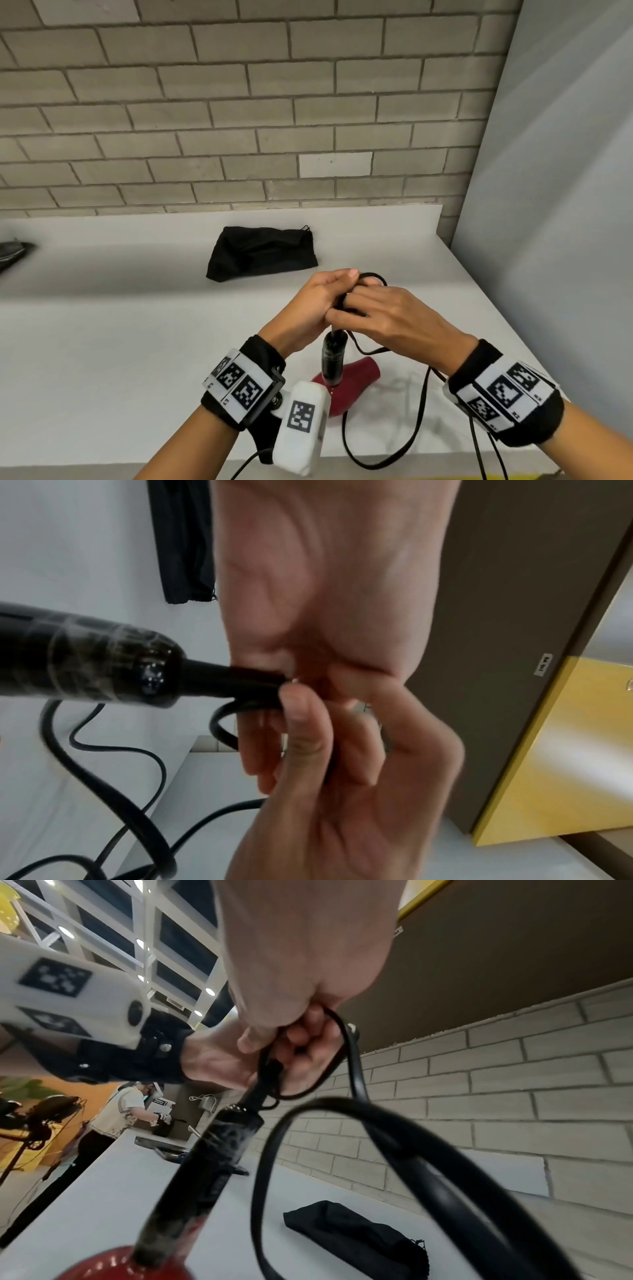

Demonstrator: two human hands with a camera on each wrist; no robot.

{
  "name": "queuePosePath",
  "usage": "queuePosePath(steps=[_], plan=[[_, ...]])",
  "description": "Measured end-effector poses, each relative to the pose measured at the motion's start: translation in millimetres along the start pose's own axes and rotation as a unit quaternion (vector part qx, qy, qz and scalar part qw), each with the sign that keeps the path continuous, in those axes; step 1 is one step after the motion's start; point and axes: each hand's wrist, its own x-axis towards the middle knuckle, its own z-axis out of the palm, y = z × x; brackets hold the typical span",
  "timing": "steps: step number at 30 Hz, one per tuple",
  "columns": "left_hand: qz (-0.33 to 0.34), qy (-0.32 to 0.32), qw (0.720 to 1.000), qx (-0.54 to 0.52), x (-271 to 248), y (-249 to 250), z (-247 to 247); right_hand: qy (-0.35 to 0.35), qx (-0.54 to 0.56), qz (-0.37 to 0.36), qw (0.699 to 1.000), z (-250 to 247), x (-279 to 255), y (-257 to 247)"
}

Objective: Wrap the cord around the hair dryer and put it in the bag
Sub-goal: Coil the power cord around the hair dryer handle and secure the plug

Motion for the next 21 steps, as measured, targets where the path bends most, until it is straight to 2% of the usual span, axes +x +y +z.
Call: queuePosePath(steps=[2,4,8,10,11,13,14,15,18,21], plan=[[0.002,-0.003,1.000,0.015,-0.1,-0.9,1.9,0.028,0.058,0.061,0.996,-7.5,5.7,2.2],[-0.001,-0.017,0.998,0.057,-2.5,-3.3,4.1,0.046,0.057,0.137,0.988,-15.3,10.3,3.5],[-0.014,-0.016,0.997,0.075,-2.6,-6.5,4.0,0.005,0.073,0.243,0.967,-20.9,15.3,10.7],[-0.026,-0.020,0.996,0.085,-2.4,-4.0,2.6,-0.013,0.147,0.278,0.949,-20.7,12.2,17.3],[-0.026,-0.025,0.995,0.096,-2.6,-3.5,2.1,-0.016,0.219,0.297,0.929,-20.6,9.6,20.2],[-0.030,-0.027,0.993,0.112,-4.7,-3.1,-1.3,-0.030,0.384,0.324,0.864,-19.6,1.8,23.2],[-0.033,-0.020,0.993,0.114,-5.2,-1.8,-5.5,-0.050,0.426,0.329,0.841,-18.7,-4.7,23.9],[-0.034,-0.009,0.993,0.114,-5.7,0.3,-11.9,-0.073,0.427,0.328,0.840,-18.5,-13.7,25.1],[-0.012,0.040,0.992,0.117,-11.2,14.4,-39.1,-0.122,0.321,0.306,0.888,-17.9,-46.8,31.0],[0.009,0.038,0.982,0.184,-15.4,37.4,-57.7,-0.131,0.276,0.318,0.897,-17.3,-71.2,42.3]])
